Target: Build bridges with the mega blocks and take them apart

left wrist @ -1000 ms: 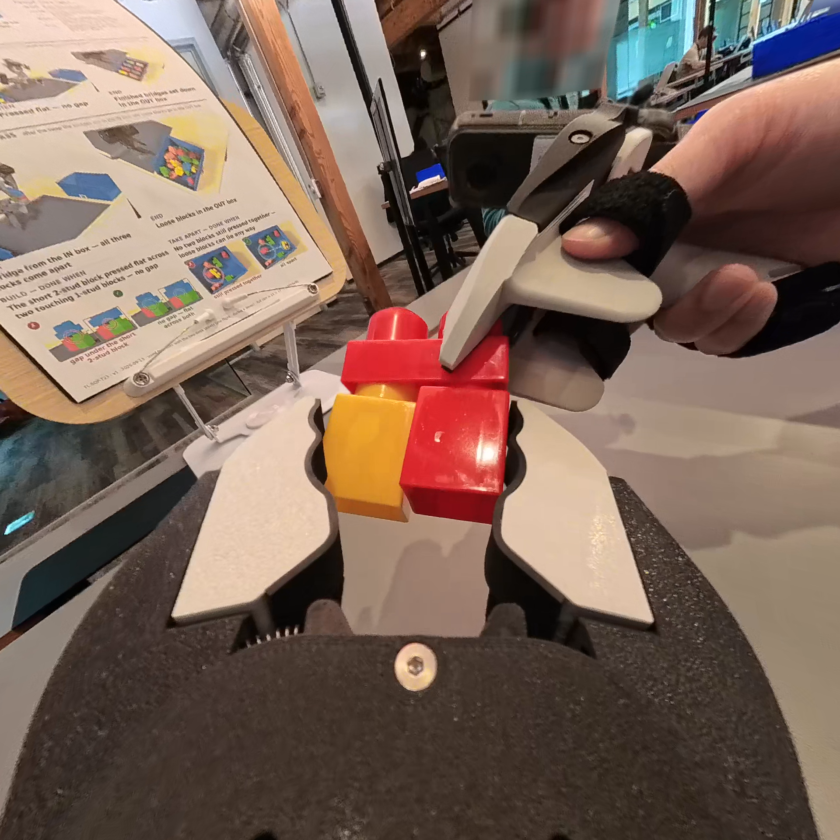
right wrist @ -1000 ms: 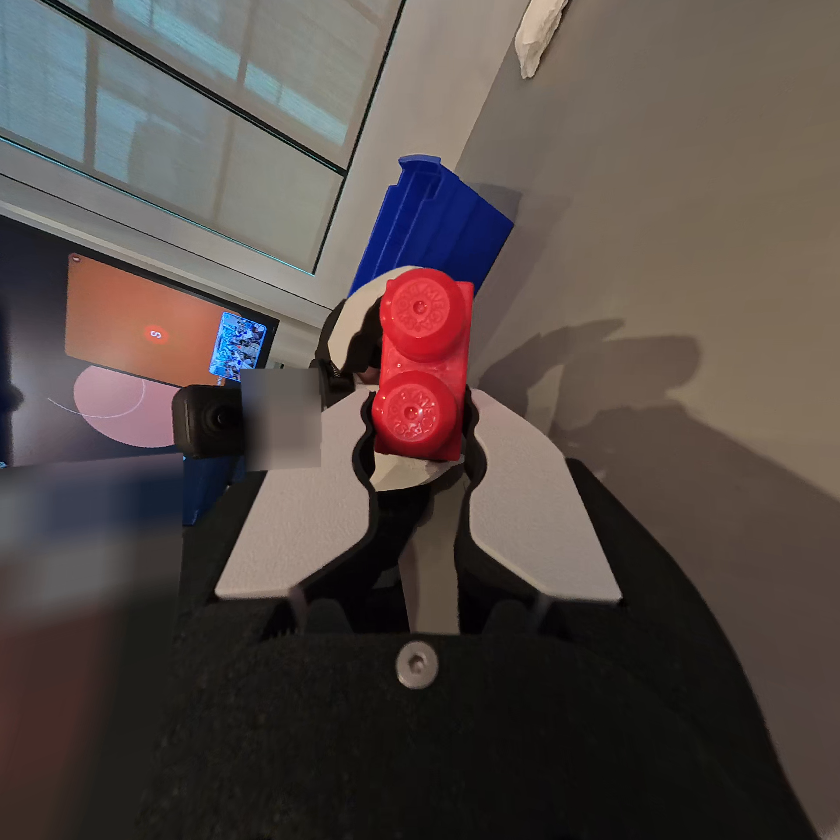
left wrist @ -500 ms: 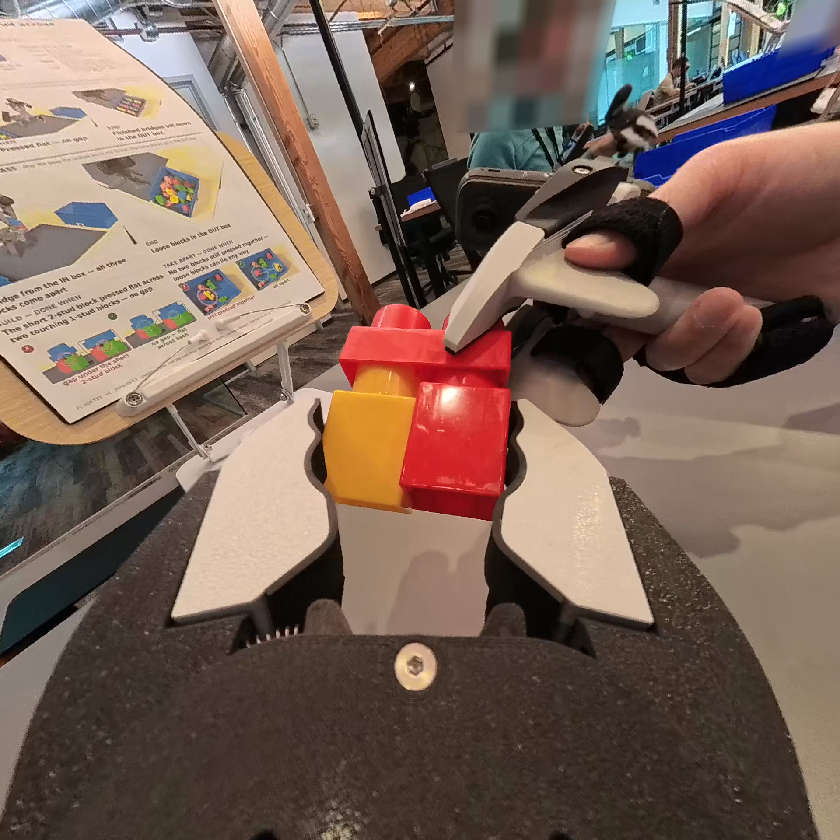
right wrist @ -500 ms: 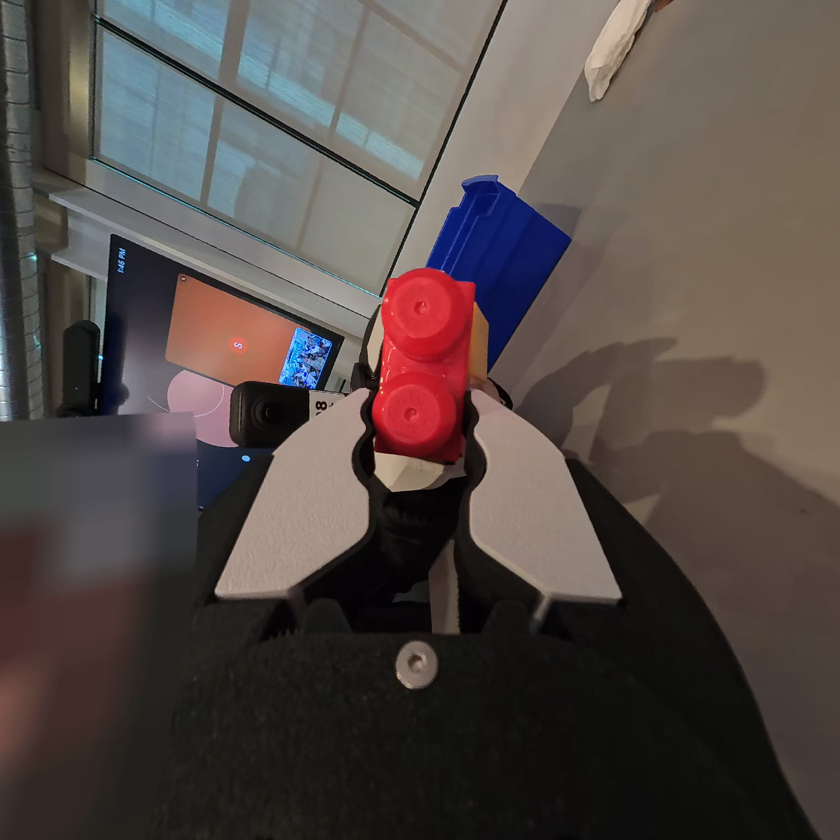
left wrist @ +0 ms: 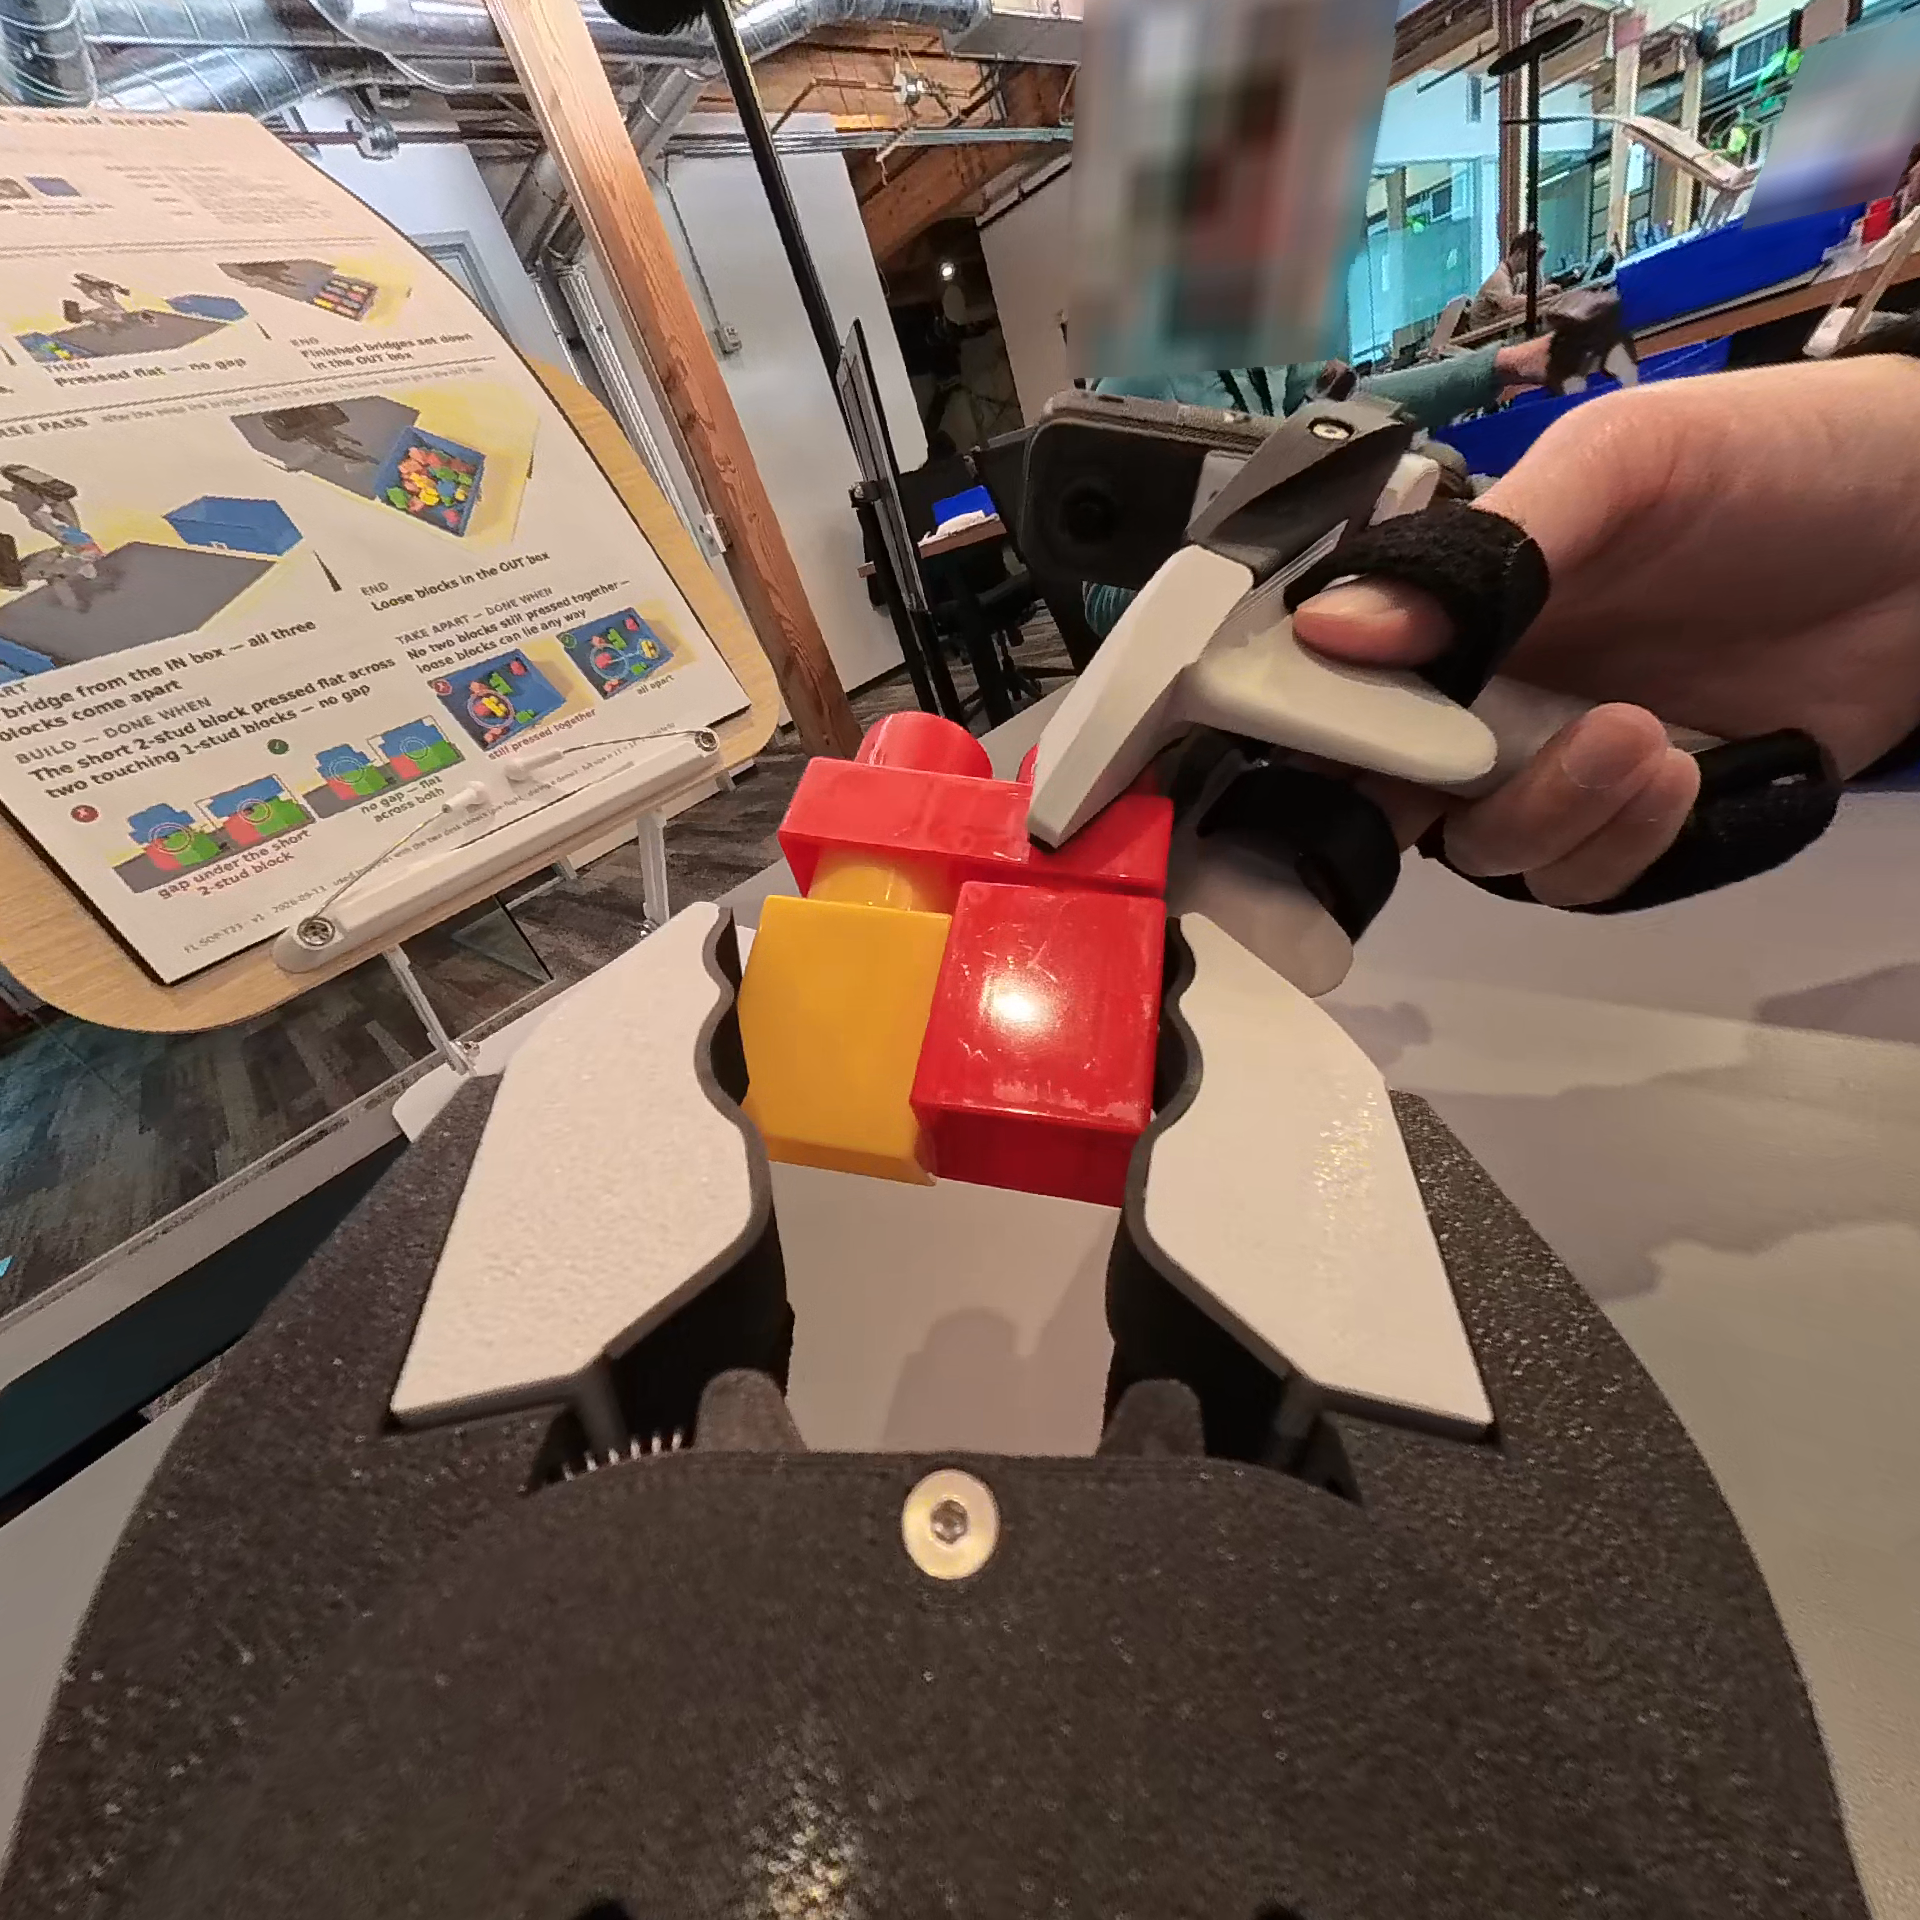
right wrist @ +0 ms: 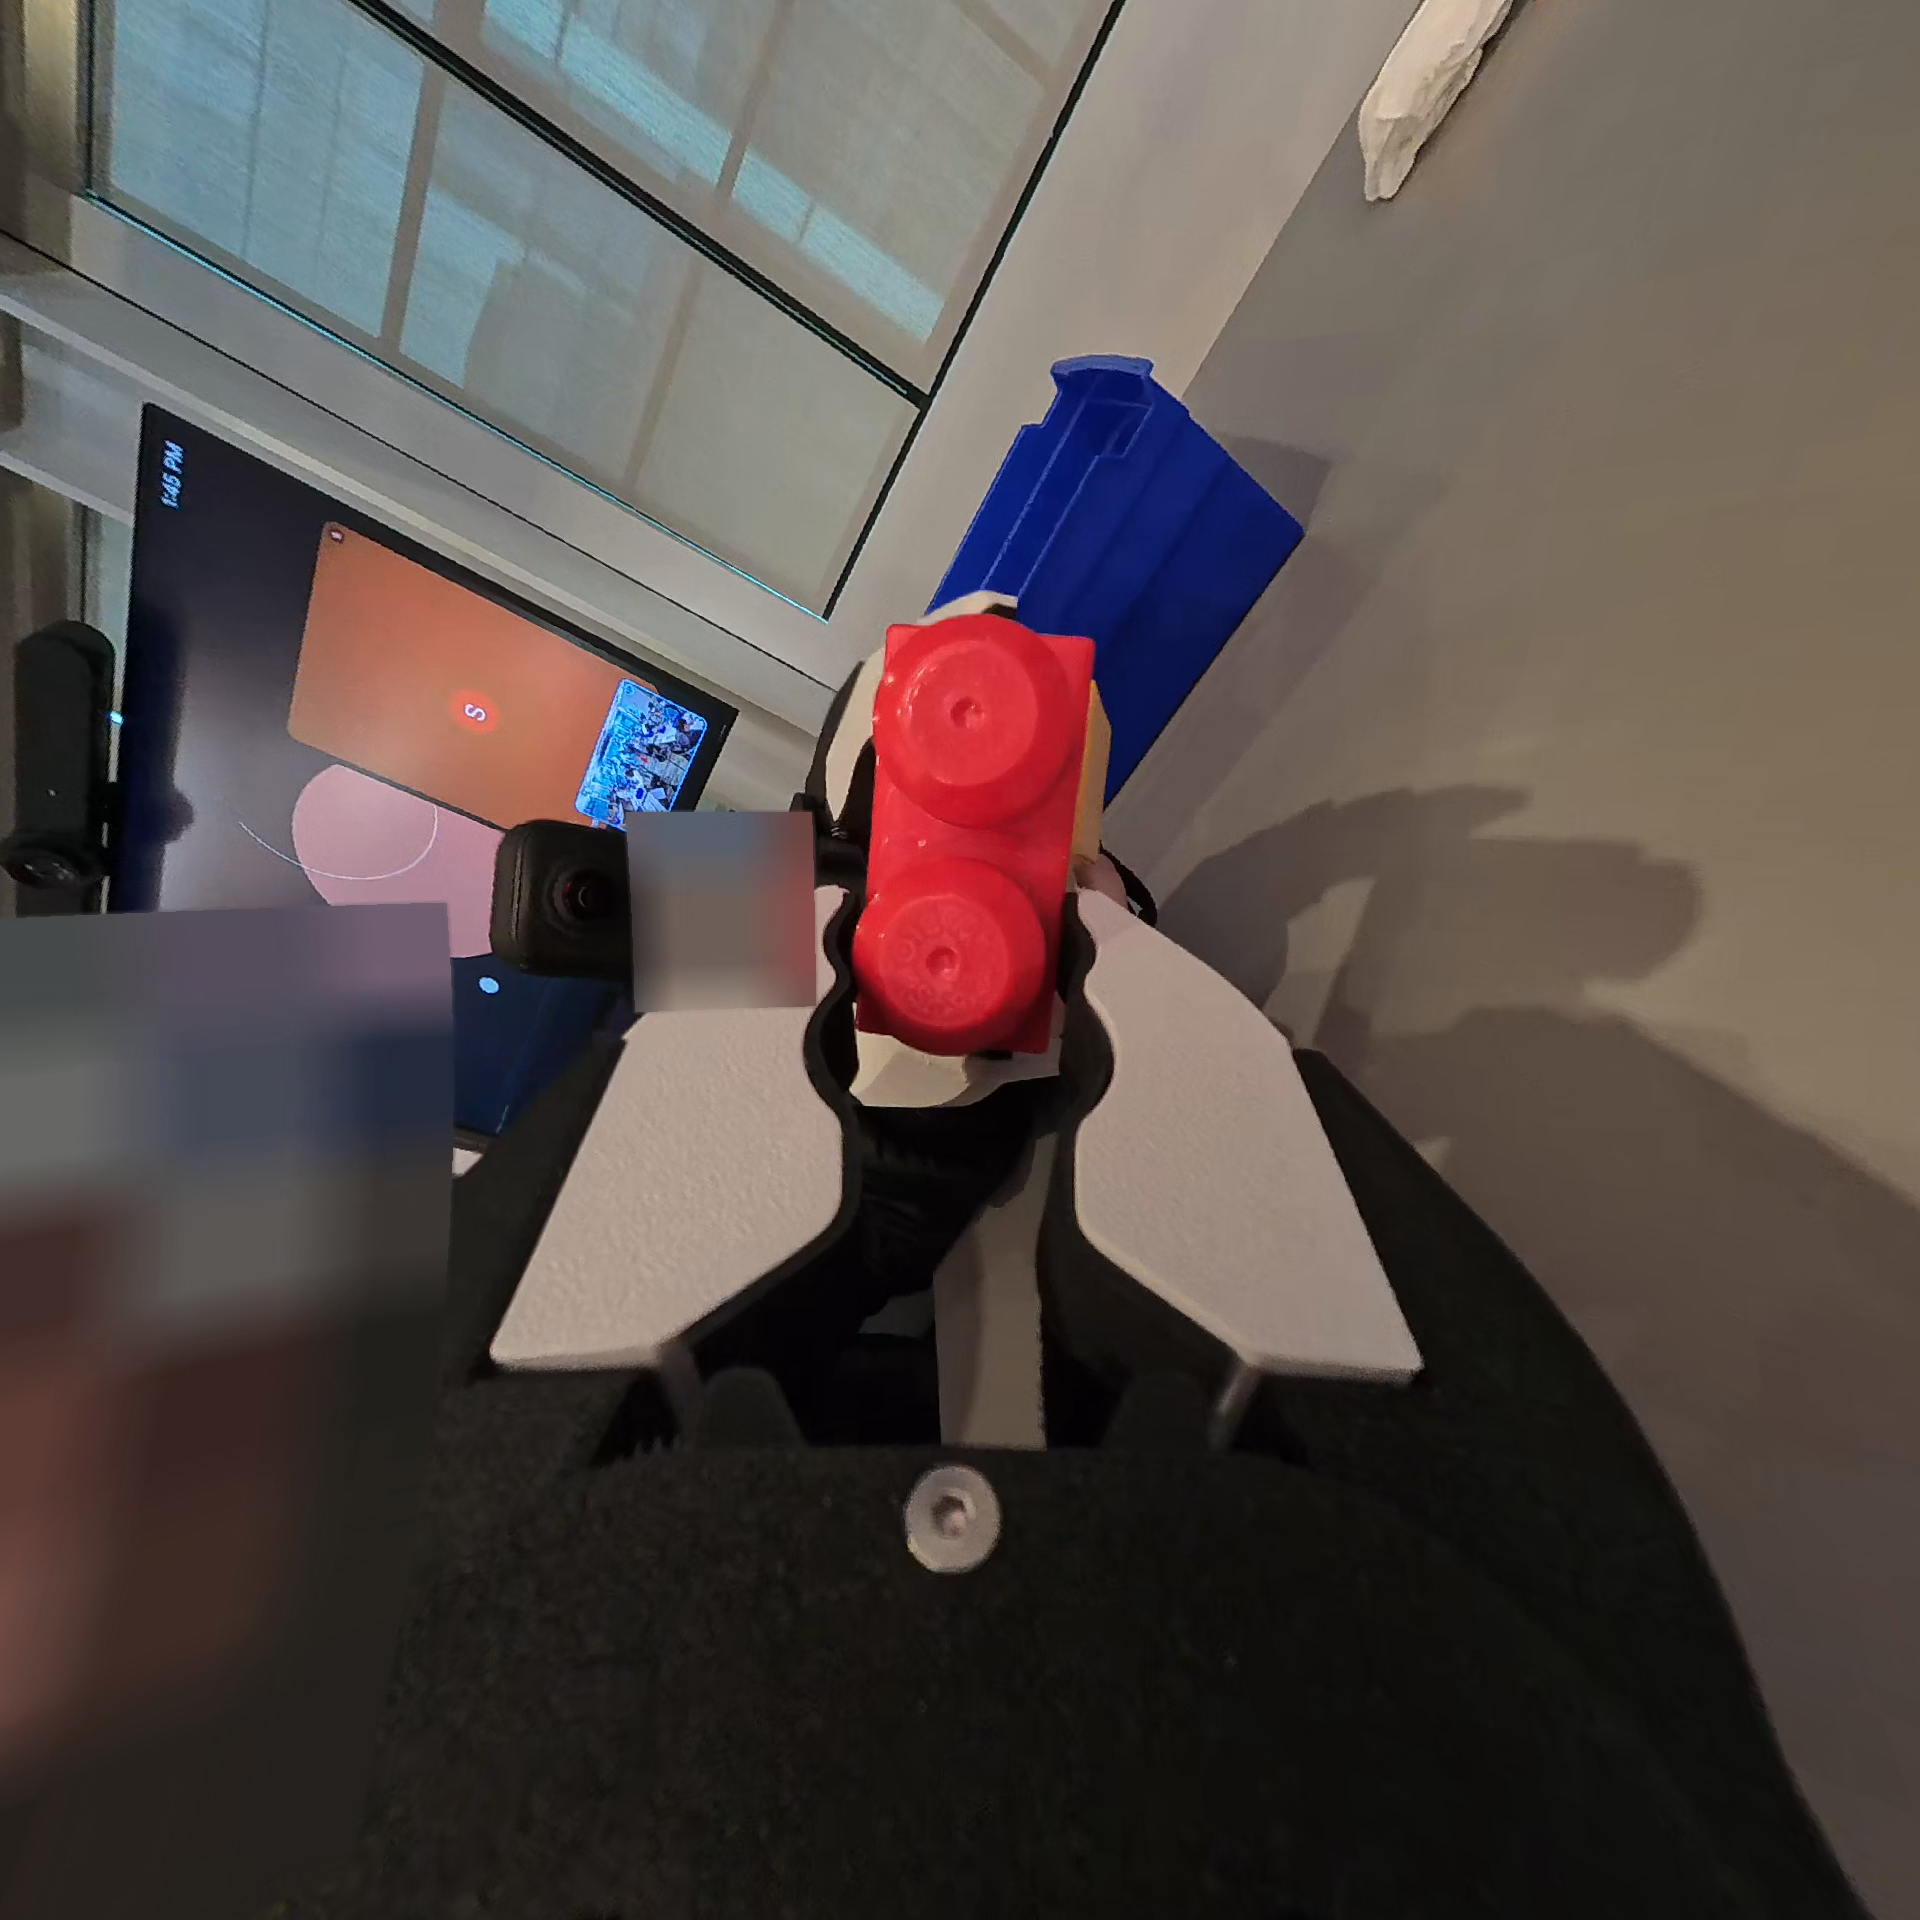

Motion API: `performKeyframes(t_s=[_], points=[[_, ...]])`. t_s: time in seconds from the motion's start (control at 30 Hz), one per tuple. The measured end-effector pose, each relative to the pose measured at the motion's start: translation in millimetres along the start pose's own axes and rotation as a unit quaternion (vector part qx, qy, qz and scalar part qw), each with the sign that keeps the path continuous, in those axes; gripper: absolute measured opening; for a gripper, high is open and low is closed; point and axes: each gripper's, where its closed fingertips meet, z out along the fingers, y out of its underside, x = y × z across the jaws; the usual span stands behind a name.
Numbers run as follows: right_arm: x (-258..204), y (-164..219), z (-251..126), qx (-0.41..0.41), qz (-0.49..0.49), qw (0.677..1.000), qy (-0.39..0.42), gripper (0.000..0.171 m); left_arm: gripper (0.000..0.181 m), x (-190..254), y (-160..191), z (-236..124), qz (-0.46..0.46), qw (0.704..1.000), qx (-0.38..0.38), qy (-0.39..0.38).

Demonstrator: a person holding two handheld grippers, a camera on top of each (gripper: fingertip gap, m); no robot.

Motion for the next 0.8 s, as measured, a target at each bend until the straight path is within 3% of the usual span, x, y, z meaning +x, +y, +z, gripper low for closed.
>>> performKeyframes(t_s=[0.33,0.8], points=[[0.3,7.0,-0.8,-0.044,-0.01,0.999,0.011,0.035,0.077,4.3,-1.9,-0.9,0.012,1.0,0.004,0.014],[-6.4,2.7,0.9,-0.008,0.02,0.998,-0.051,0.035,0.077,1.1,-14.4,-5.5,0.047,0.998,0.034,-0.004]])
